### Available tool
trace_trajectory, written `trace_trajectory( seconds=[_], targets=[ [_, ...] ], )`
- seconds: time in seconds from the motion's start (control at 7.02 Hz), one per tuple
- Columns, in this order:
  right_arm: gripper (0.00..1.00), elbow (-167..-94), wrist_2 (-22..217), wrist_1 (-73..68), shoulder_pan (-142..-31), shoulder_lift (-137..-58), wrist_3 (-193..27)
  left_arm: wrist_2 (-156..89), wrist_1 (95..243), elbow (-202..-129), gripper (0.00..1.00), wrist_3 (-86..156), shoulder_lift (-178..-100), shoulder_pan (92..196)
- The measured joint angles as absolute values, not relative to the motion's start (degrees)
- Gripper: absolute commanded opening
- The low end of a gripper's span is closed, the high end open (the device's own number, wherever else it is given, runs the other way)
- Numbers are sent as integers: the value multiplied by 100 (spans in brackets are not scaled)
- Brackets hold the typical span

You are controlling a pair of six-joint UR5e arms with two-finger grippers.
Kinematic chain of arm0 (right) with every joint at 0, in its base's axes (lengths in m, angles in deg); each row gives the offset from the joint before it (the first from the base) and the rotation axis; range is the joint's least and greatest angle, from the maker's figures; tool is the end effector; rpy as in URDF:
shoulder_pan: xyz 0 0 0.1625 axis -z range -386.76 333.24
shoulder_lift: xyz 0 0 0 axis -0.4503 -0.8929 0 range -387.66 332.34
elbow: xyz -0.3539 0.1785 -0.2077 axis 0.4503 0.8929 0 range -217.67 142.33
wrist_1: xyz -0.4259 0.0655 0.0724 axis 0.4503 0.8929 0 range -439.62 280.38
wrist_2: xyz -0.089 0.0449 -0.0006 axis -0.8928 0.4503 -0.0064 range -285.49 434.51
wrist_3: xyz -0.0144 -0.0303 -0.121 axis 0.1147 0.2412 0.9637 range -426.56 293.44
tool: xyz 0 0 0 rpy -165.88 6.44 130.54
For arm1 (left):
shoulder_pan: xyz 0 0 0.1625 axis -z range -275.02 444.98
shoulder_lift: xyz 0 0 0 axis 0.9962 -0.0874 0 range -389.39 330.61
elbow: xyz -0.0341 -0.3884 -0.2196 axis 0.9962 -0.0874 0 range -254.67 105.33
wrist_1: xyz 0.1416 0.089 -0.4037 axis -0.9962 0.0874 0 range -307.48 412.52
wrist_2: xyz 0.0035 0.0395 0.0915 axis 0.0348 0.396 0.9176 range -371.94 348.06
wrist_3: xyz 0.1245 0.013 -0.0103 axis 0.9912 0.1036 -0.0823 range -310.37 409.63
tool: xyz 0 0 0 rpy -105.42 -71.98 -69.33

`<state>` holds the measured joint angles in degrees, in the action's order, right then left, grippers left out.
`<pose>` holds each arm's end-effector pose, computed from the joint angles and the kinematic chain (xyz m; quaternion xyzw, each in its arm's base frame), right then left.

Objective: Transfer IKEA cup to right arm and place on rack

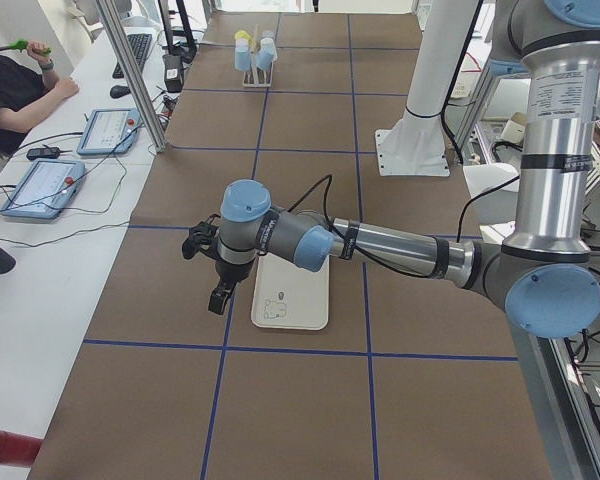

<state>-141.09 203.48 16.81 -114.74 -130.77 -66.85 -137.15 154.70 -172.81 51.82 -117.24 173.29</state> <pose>0.0400 -0.4049 0.7039 -0.0571 -0.3320 0.0036 0.9415 -0.0453 -0.5254 0.6325 0.1519 0.2980 0.0797 0.9390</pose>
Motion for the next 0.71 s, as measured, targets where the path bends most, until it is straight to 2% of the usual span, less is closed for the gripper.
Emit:
trace_trajectory(
  seconds=[0.71],
  targets=[
    [100, -14145, 20402, 1671, -11483, -13041, -6691, -13832, 14554, -17156, 100, 5766, -11414, 17512]
  ],
)
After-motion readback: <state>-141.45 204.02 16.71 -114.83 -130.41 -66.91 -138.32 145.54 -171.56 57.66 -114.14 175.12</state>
